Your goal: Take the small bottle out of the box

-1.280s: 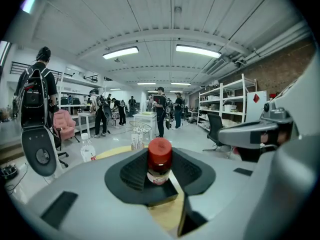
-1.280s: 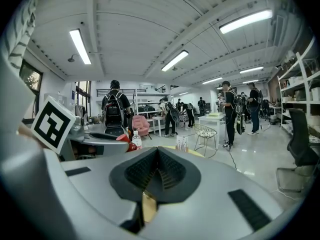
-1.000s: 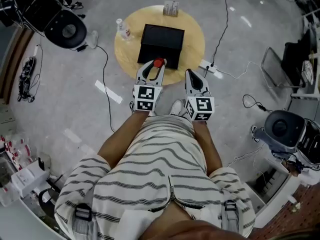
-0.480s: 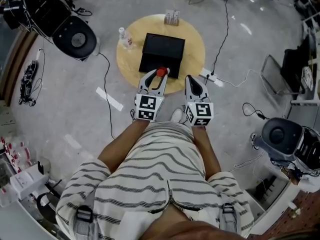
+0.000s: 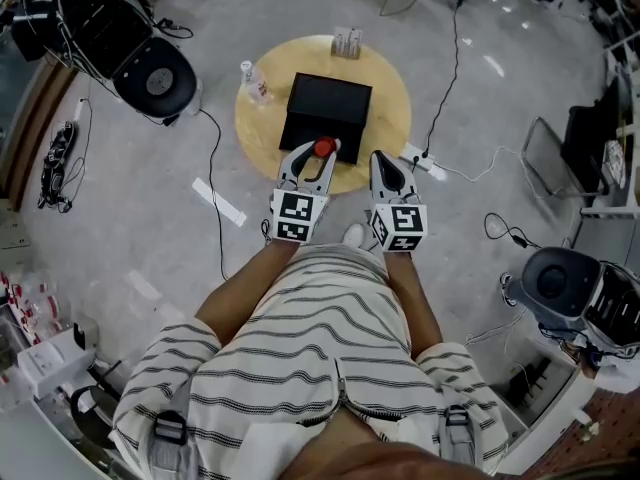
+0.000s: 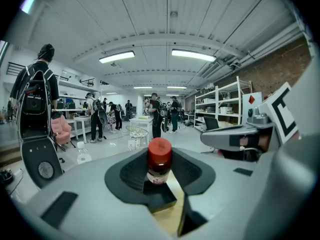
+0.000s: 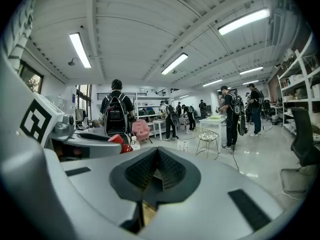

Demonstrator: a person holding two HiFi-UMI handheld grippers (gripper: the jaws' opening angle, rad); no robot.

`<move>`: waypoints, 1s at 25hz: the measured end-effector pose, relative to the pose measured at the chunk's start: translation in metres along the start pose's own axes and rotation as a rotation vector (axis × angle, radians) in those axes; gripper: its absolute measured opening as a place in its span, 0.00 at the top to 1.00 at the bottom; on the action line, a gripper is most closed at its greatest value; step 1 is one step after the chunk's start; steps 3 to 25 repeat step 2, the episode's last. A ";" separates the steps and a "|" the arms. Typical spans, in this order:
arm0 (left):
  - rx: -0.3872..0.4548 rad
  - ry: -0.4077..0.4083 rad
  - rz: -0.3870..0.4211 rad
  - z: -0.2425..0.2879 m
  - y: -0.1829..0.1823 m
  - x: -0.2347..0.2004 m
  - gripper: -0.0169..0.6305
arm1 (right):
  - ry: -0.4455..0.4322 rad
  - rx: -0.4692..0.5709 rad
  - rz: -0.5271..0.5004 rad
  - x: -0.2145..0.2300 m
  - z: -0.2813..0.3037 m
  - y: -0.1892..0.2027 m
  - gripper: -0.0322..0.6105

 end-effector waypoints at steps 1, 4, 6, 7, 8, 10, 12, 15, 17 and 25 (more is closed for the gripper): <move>0.002 0.000 0.002 0.000 -0.001 0.000 0.74 | -0.001 0.002 0.000 0.000 0.001 -0.001 0.92; 0.004 0.000 0.004 0.001 -0.002 0.000 0.74 | -0.002 0.004 -0.001 0.001 0.001 -0.002 0.92; 0.004 0.000 0.004 0.001 -0.002 0.000 0.74 | -0.002 0.004 -0.001 0.001 0.001 -0.002 0.92; 0.004 0.000 0.004 0.001 -0.002 0.000 0.74 | -0.002 0.004 -0.001 0.001 0.001 -0.002 0.92; 0.004 0.000 0.004 0.001 -0.002 0.000 0.74 | -0.002 0.004 -0.001 0.001 0.001 -0.002 0.92; 0.004 0.000 0.004 0.001 -0.002 0.000 0.74 | -0.002 0.004 -0.001 0.001 0.001 -0.002 0.92; 0.004 0.000 0.004 0.001 -0.002 0.000 0.74 | -0.002 0.004 -0.001 0.001 0.001 -0.002 0.92; 0.004 0.000 0.004 0.001 -0.002 0.000 0.74 | -0.002 0.004 -0.001 0.001 0.001 -0.002 0.92; 0.004 0.000 0.004 0.001 -0.002 0.000 0.74 | -0.002 0.004 -0.001 0.001 0.001 -0.002 0.92; 0.004 0.000 0.004 0.001 -0.002 0.000 0.74 | -0.002 0.004 -0.001 0.001 0.001 -0.002 0.92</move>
Point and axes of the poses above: the fingertips, and each gripper's own axes: z forward along the fingers, x to its right, y out of its underside, the point moved 5 cm from there along -z, backward along the fingers, and after that the axes turned 5 degrees about y, right-handed, at the moved point
